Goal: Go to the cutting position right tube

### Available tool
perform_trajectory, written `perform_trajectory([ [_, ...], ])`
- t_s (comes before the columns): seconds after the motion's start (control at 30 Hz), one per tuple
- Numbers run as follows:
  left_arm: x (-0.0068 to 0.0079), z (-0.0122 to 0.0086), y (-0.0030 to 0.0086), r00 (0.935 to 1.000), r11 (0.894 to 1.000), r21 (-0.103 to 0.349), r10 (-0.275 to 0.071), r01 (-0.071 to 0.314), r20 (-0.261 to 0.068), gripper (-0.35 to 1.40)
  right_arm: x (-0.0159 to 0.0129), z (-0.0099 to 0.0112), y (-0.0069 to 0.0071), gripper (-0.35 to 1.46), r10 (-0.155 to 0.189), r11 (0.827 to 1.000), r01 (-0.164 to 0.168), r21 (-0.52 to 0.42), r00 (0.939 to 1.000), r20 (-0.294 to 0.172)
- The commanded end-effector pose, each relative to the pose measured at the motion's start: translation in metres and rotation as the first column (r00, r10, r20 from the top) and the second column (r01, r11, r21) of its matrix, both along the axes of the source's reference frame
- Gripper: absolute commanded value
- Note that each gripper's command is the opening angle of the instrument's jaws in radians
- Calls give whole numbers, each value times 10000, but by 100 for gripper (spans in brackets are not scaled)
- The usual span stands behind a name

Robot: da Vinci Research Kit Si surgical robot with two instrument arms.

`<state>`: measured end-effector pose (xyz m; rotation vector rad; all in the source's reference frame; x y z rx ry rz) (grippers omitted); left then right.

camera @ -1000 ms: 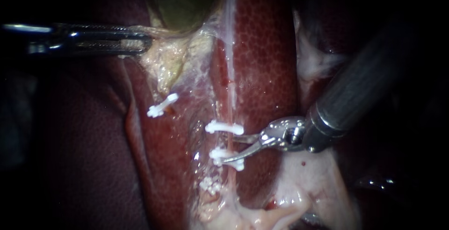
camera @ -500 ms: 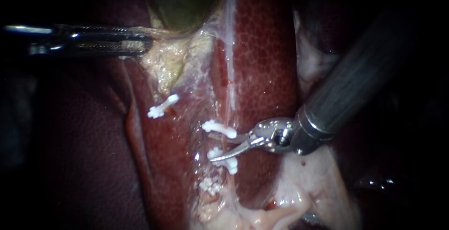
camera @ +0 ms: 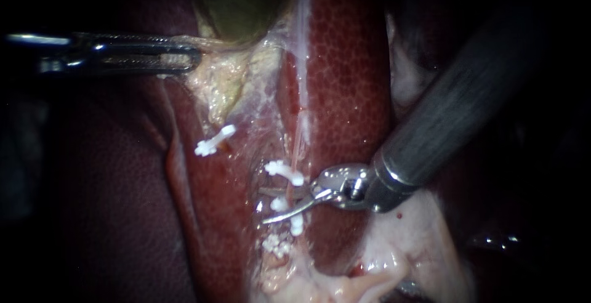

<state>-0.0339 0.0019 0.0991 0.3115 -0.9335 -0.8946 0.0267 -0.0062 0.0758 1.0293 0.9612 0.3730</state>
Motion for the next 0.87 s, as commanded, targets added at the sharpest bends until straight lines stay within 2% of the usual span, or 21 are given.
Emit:
perform_trajectory([
  [0.03,0,0,0,10000,10000,-3,-5,5,-5,-35,0,0,1,124,36,10000,-36,-5,10000,-11],
  [0.87,-1,2,-2,10000,10000,-10,6,-6,4,-35,-4,0,3,121,8,10000,-8,6,10000,-30],
])
